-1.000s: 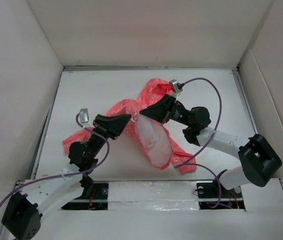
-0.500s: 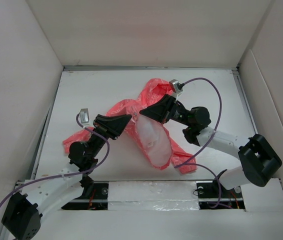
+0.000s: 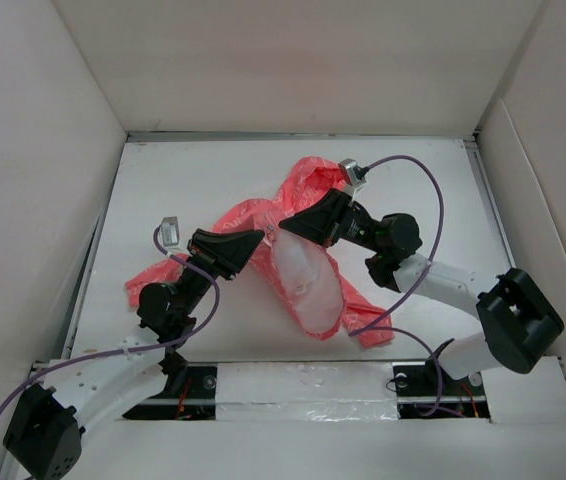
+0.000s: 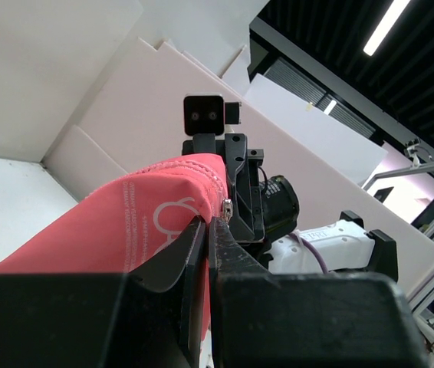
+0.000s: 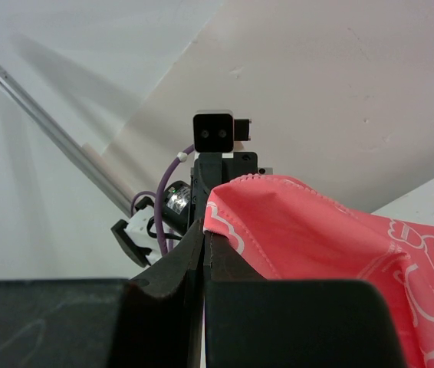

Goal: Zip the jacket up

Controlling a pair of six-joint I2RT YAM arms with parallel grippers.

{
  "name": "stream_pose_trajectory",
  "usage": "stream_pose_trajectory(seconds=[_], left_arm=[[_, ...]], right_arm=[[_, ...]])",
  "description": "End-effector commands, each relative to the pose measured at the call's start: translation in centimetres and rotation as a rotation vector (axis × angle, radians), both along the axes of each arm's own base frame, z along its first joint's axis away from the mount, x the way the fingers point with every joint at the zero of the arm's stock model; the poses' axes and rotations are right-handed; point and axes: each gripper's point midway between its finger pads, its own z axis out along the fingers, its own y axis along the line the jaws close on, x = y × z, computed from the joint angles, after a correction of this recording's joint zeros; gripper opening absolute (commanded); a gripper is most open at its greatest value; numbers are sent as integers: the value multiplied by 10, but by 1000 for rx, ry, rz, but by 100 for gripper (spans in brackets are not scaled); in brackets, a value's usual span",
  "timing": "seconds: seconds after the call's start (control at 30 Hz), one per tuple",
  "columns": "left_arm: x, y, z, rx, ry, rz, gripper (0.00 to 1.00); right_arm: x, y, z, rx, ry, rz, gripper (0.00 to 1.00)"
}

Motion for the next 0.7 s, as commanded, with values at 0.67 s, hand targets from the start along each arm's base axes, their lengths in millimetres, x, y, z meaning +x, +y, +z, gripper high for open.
stream_pose_trajectory(seconds=[0.67], left_arm=[[-17,-2,-3,-18,24,-92,0]], right_arm=[[-10,-4,39,115,-177,-26,0]])
